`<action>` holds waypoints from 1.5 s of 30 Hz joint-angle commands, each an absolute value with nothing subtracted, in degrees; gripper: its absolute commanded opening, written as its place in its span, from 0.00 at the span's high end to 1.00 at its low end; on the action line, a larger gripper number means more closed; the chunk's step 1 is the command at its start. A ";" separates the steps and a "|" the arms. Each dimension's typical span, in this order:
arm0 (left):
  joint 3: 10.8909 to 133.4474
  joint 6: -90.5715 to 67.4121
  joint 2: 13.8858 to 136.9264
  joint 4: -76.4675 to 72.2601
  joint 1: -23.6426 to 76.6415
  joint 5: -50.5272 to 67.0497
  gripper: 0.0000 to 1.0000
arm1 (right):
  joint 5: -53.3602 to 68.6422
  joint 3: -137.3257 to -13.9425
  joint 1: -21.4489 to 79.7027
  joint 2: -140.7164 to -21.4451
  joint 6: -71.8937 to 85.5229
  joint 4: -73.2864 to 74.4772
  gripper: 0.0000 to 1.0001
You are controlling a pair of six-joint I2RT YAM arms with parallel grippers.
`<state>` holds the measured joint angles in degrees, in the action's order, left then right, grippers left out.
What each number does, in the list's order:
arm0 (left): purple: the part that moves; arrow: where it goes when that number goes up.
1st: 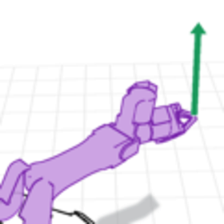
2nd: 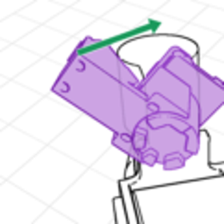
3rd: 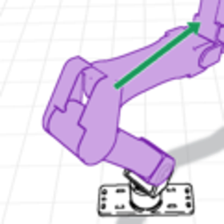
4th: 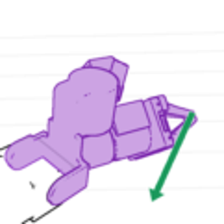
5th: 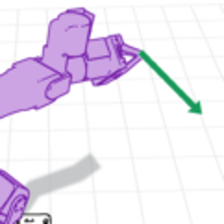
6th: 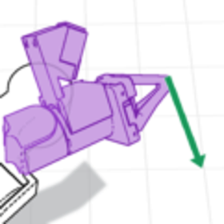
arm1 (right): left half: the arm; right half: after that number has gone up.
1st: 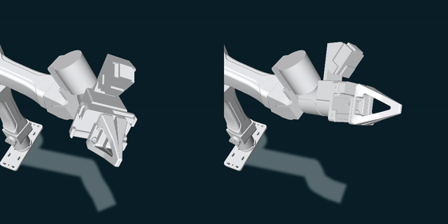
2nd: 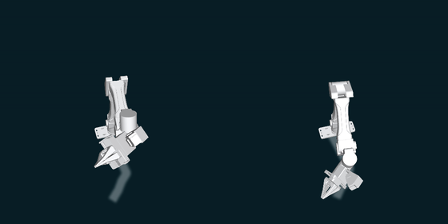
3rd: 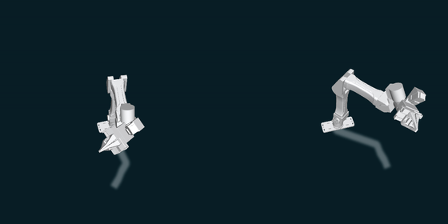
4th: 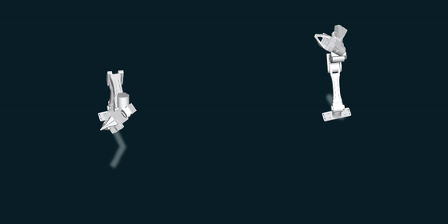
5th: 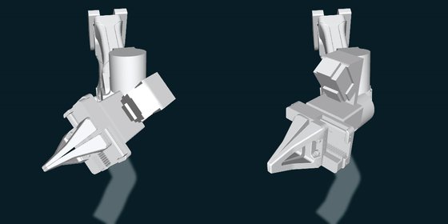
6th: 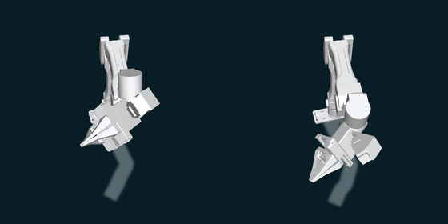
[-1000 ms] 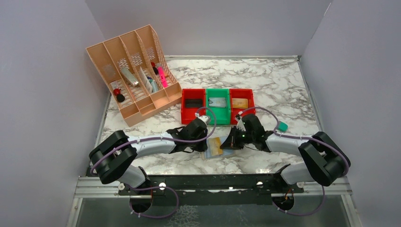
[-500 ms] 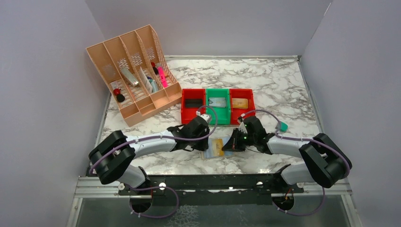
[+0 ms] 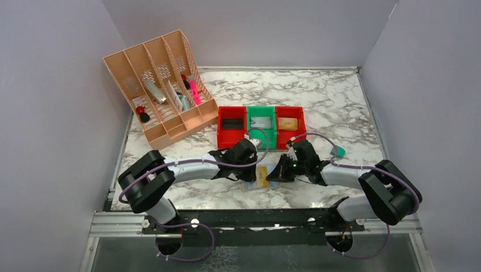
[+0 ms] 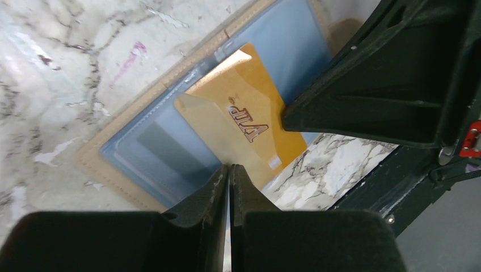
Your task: Take the credit cards out of the card holder
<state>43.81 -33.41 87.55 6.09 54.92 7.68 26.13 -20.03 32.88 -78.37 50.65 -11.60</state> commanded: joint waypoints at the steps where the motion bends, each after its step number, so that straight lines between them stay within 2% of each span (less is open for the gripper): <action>1: 43.20 -34.00 91.07 4.86 55.44 10.44 0.92 | 23.89 -19.00 32.61 -78.68 51.09 -10.40 0.96; 10: 39.29 -34.64 90.77 7.58 55.64 6.52 1.00 | 24.92 -18.51 32.61 -80.20 54.22 -14.33 0.72; 15: 39.14 -34.22 90.77 7.36 55.71 6.72 1.00 | 30.60 -18.35 32.61 -81.93 52.49 -21.36 0.73; 22: 39.68 -33.41 90.36 7.64 55.72 5.86 1.00 | 33.06 -18.06 32.61 -80.88 51.49 -24.16 0.89; 24: 39.68 -33.36 89.95 7.68 55.75 5.76 1.00 | 32.24 -18.23 32.61 -79.55 50.91 -23.14 0.88; 27: 39.80 -32.95 89.74 7.58 55.72 6.06 1.00 | 33.31 -18.32 32.61 -78.67 50.35 -24.00 0.80; 32: 40.16 -32.62 89.92 7.55 55.72 6.24 1.00 | 36.44 -17.94 32.61 -81.47 51.89 -29.17 0.74; 35: 40.33 -32.52 89.92 7.55 55.77 6.07 1.00 | 37.53 -18.83 32.61 -84.76 51.43 -29.67 0.74; 41: 40.44 -32.30 89.73 7.66 55.72 5.96 1.00 | 35.38 -19.06 32.60 -85.32 51.10 -27.99 0.83; 45: 40.17 -32.37 89.17 7.82 55.72 5.71 1.00 | 31.47 -19.90 32.61 -82.81 49.54 -22.37 0.73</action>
<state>41.67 -33.80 88.51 3.07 55.24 8.29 34.87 -18.46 32.27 -85.34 51.16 -26.35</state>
